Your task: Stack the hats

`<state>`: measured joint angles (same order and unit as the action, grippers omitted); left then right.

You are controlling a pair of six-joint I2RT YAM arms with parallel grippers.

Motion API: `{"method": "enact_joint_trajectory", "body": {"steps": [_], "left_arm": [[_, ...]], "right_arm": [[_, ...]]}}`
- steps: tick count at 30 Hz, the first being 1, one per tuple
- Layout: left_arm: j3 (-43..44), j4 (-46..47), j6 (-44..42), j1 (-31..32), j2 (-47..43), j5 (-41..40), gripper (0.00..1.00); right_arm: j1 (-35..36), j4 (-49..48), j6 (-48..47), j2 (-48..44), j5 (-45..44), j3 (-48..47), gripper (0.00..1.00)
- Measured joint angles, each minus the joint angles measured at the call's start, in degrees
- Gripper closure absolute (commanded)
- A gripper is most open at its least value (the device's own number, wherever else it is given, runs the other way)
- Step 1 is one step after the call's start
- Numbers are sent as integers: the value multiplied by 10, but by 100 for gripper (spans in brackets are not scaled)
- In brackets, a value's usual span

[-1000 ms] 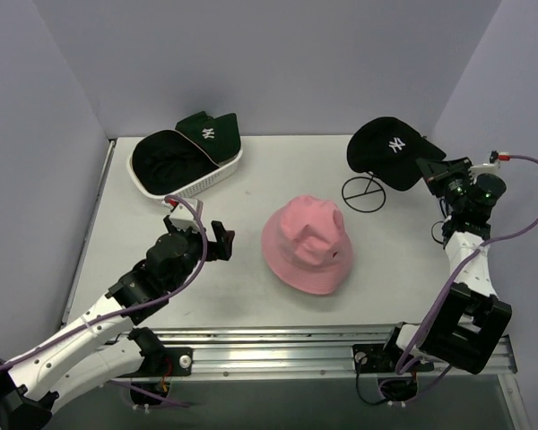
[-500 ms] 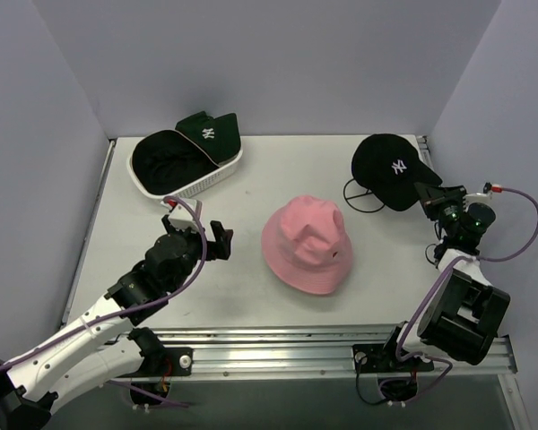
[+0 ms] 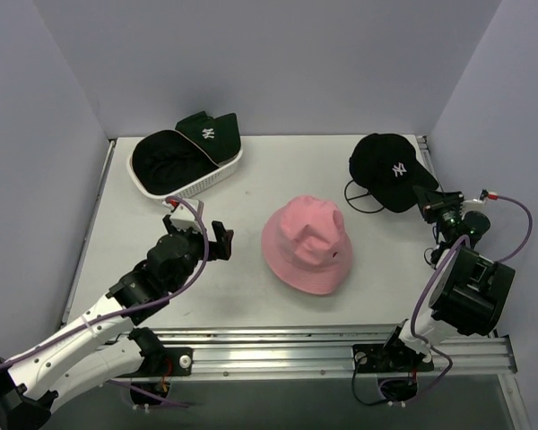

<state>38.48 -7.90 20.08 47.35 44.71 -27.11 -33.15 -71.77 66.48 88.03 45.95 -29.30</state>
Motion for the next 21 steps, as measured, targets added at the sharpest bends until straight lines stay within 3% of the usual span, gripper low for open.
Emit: {"method": "enact_joint_trajectory", "body": {"steps": [21], "left_arm": [[0, 0, -10, 9, 1, -6, 6]], "right_arm": [[-1, -58, 23, 66, 5, 0, 100]]}}
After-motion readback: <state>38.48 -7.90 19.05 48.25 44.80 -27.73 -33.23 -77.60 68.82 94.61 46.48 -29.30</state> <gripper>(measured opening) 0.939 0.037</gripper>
